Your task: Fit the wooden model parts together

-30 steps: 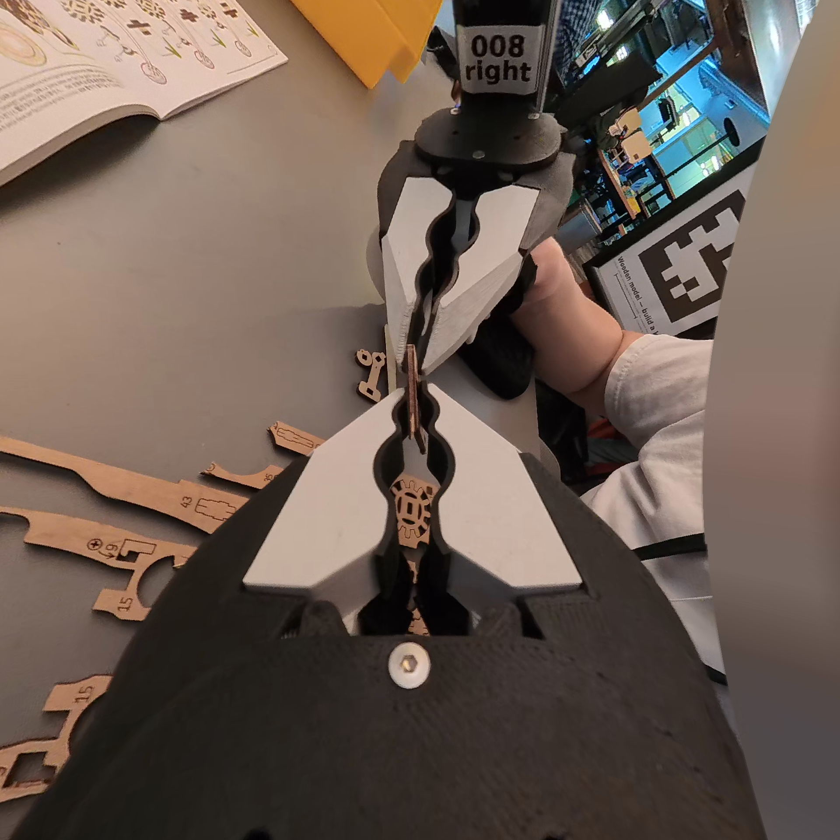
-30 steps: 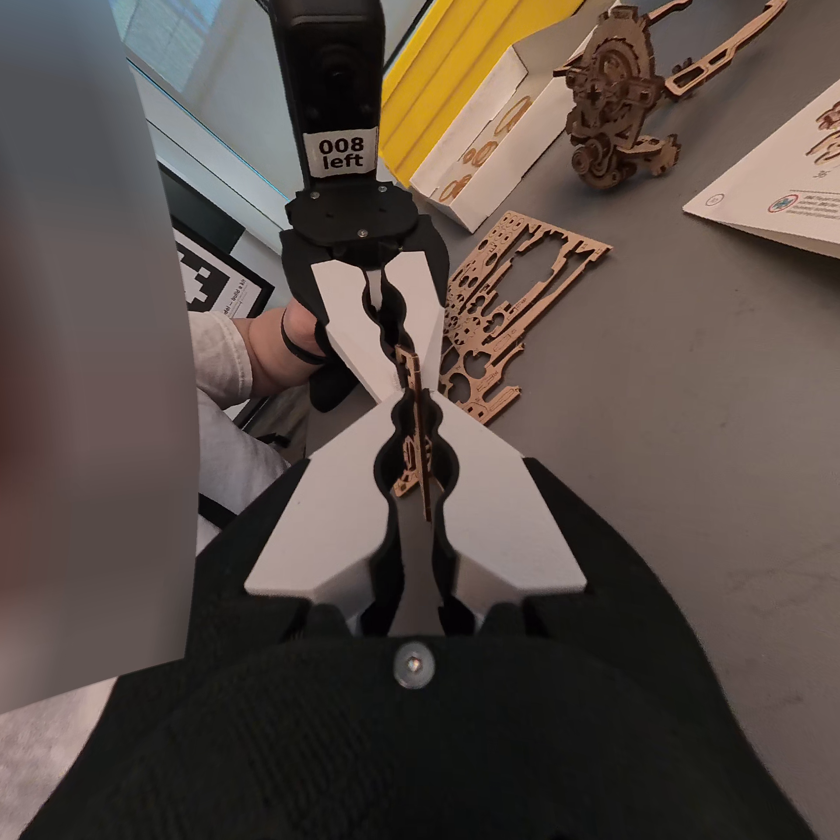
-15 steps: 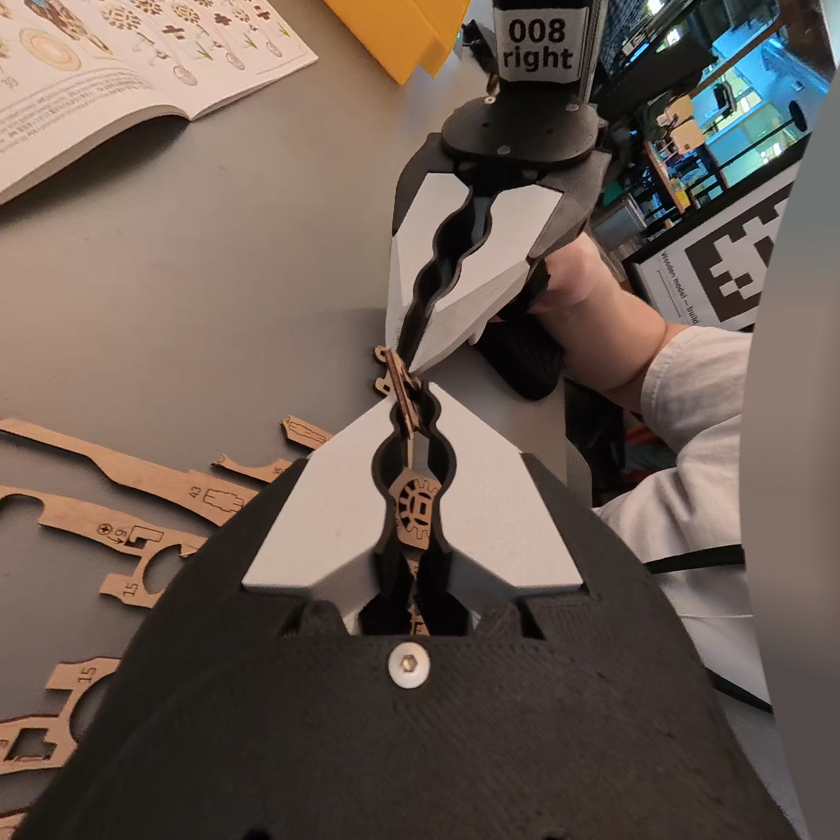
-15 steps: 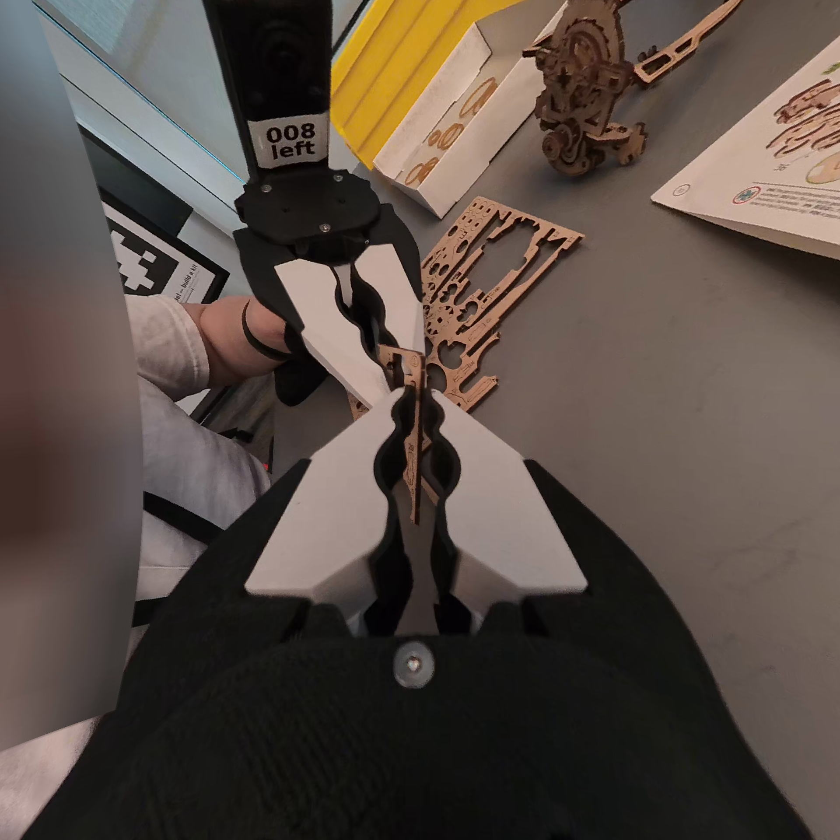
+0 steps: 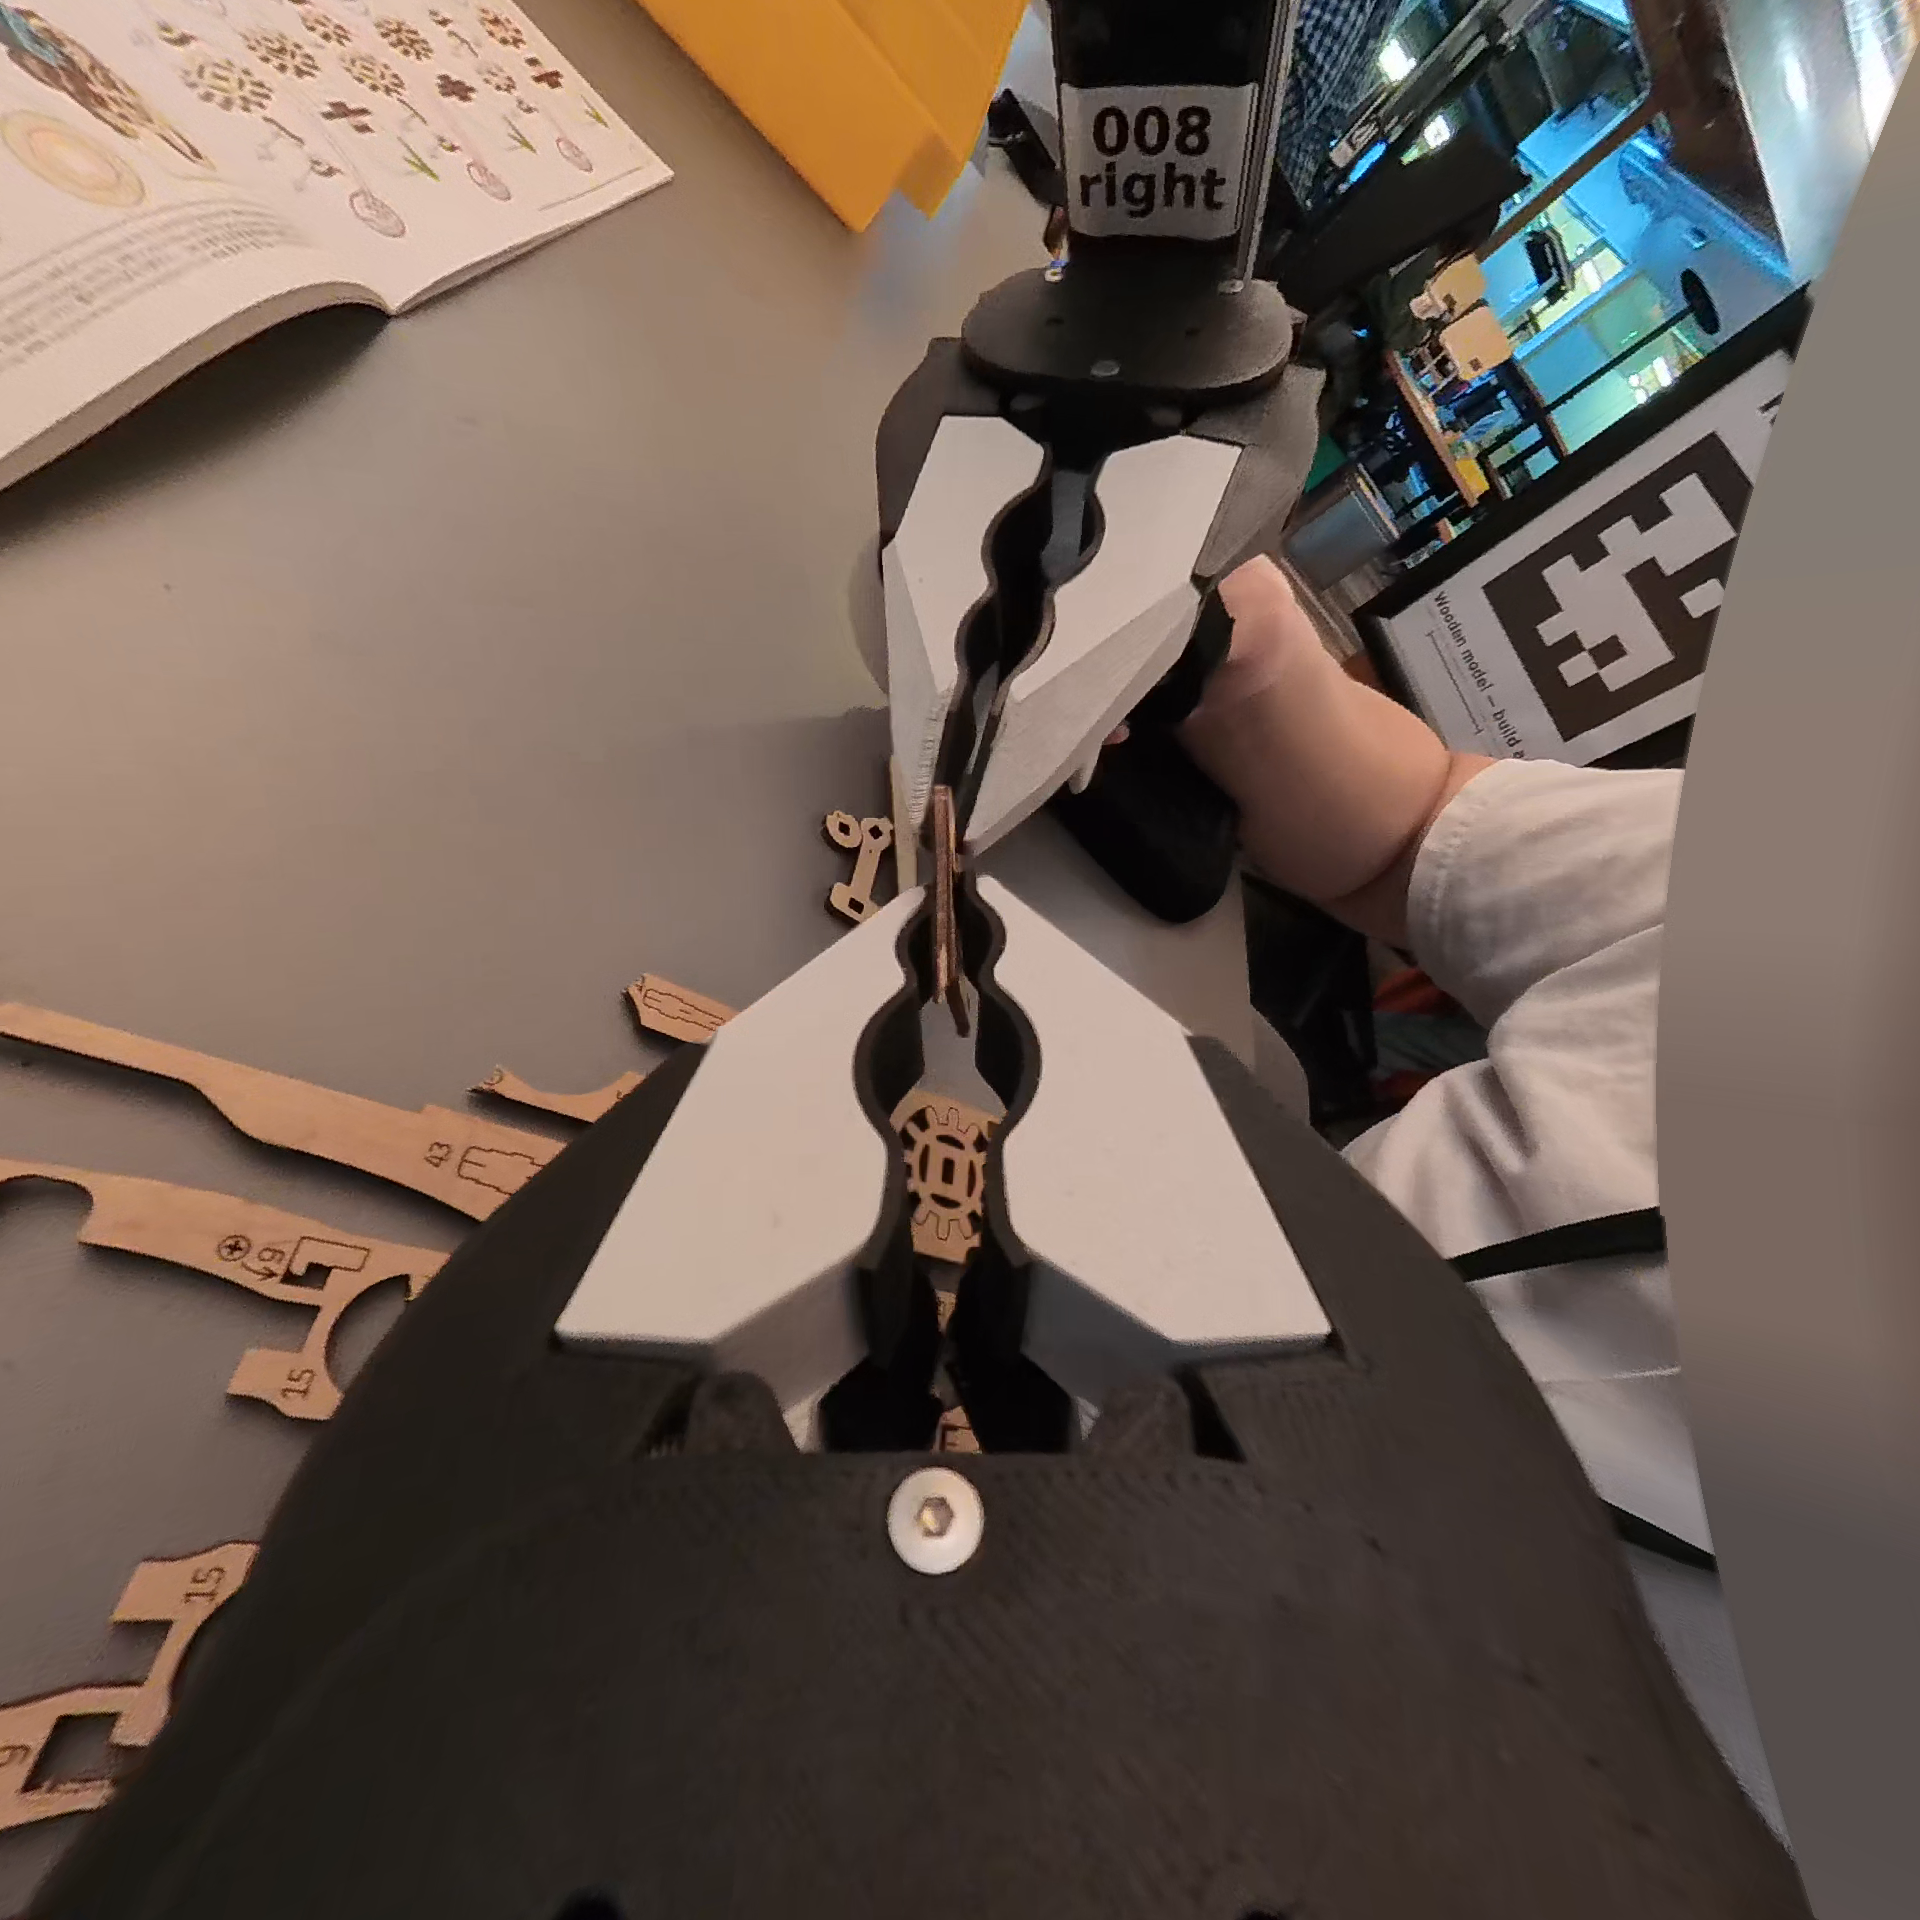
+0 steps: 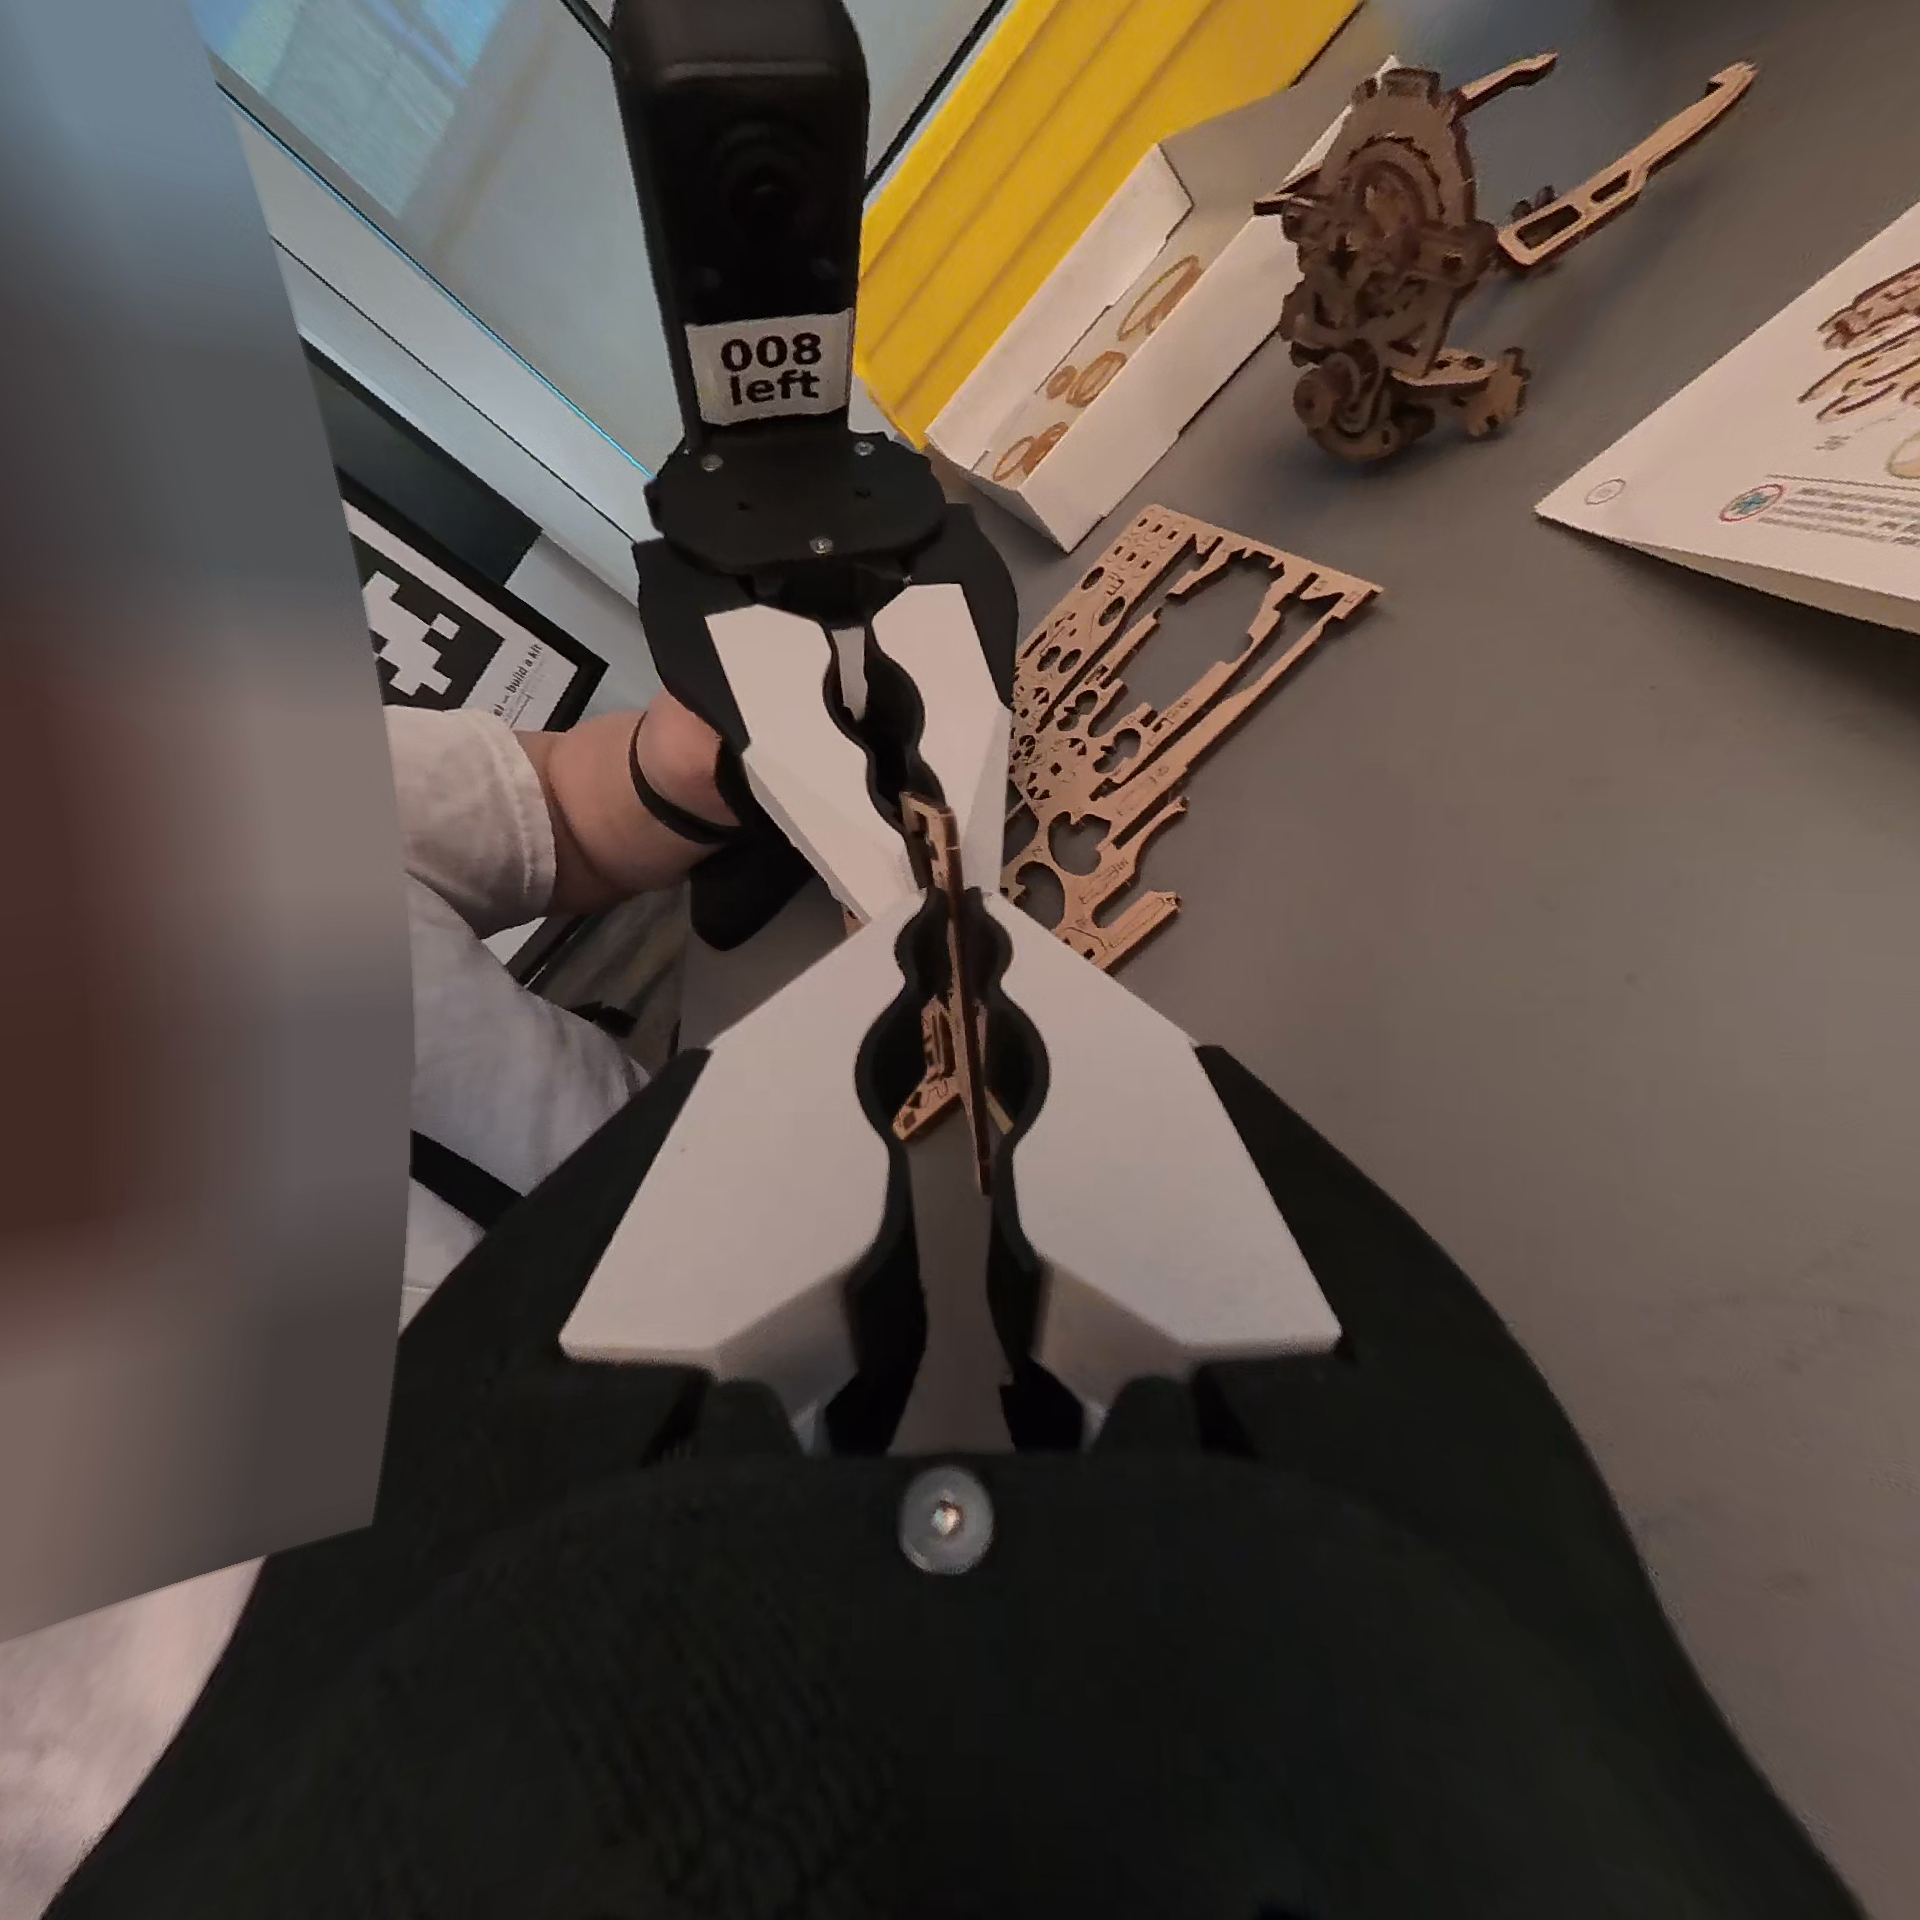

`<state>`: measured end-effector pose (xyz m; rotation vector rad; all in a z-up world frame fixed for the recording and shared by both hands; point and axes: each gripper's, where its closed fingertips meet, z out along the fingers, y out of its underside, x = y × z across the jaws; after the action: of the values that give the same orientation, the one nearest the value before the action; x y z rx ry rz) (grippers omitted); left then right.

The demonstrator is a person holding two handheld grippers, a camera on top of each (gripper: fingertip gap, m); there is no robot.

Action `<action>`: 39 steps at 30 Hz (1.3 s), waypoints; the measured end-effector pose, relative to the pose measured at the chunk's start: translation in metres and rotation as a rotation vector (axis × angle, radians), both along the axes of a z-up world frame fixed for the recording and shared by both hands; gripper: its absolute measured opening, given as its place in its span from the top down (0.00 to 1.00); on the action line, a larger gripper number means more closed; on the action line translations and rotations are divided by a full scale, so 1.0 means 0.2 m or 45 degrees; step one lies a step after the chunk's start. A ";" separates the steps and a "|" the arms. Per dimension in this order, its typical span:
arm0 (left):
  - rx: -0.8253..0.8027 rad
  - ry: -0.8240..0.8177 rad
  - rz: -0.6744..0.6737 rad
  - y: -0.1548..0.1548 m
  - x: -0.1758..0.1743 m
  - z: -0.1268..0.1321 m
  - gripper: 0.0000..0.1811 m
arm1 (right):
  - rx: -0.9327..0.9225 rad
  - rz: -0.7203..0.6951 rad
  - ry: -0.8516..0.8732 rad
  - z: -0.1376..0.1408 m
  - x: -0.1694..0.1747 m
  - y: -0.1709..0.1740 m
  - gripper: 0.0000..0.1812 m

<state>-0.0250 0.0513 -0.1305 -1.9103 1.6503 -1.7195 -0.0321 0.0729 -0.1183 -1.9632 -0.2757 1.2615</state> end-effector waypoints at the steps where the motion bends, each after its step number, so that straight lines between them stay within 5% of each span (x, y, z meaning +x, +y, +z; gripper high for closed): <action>1: 0.008 0.008 -0.001 0.00 0.00 -0.01 1.00 | -0.005 0.000 -0.012 -0.01 0.00 0.00 1.00; 22: 0.091 -0.034 -0.016 -0.03 0.00 0.02 1.00 | -0.014 0.045 0.050 0.02 -0.01 -0.02 1.00; 39: 0.152 0.058 0.055 0.01 0.00 -0.07 1.00 | 0.053 -0.062 -0.229 -0.07 -0.01 0.01 0.99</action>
<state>-0.0245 0.0528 -0.1439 -1.9294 1.6735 -1.5366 -0.0331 0.0757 -0.1316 -2.0375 -0.3386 1.0420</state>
